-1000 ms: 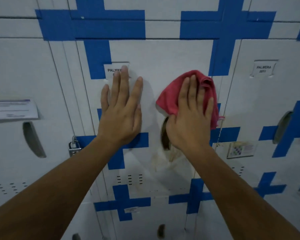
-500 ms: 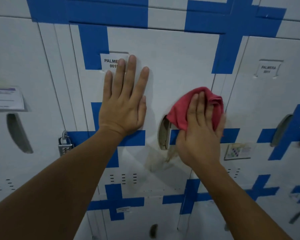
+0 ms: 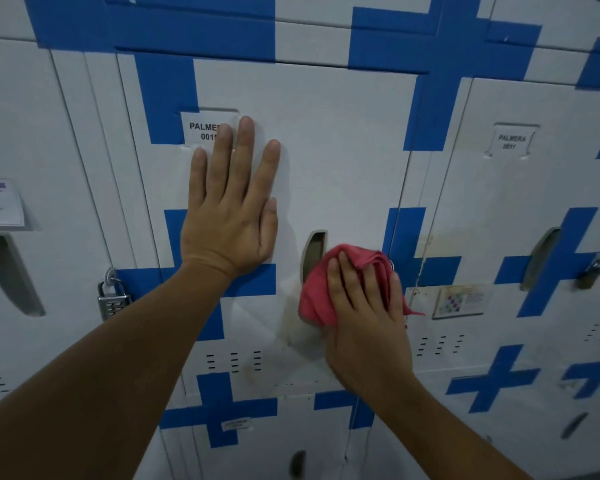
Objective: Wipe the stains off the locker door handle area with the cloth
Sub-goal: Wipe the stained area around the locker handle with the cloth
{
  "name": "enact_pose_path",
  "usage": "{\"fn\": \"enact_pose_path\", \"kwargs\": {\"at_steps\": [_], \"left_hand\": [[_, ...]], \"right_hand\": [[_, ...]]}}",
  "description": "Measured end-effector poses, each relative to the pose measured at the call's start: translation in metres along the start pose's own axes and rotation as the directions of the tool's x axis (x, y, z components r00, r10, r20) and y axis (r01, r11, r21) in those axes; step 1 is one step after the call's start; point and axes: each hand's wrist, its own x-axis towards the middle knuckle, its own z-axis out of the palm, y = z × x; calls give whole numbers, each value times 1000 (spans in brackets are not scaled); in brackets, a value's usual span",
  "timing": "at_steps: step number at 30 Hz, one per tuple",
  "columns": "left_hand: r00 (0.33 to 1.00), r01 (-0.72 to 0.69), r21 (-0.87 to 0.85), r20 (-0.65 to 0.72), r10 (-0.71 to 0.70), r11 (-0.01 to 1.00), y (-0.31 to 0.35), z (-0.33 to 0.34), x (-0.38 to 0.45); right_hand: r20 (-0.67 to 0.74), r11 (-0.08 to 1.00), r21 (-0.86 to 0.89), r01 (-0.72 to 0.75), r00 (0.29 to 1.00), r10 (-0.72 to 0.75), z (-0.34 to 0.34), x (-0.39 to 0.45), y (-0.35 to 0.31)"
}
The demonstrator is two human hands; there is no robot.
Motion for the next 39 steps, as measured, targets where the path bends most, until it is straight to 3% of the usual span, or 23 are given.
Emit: {"fn": "enact_pose_path", "kwargs": {"at_steps": [8,17,22,29,35,39], "left_hand": [[1000,-2,7,17,2,1000,2,-1,0],[1000,-5,11,9,5,1000,2,0,0],[1000,-8,8,6,8,1000,2,1,-1],[1000,-4,0,21,4,1000,2,0,-1],[1000,-5,13,23,5,1000,1,1,-3],[1000,-8,16,6,8,1000,2,2,-2]], "right_hand": [[-162,991,80,-109,979,121,-59,65,0],[-39,995,101,-19,999,23,6,6,-12],[-71,1000,18,3,997,-2,-15,25,-1],[-116,994,103,-45,992,57,-26,35,-8],[0,996,81,-26,1000,26,12,-2,-10],[-39,999,51,-9,999,11,-8,16,-6]]}}
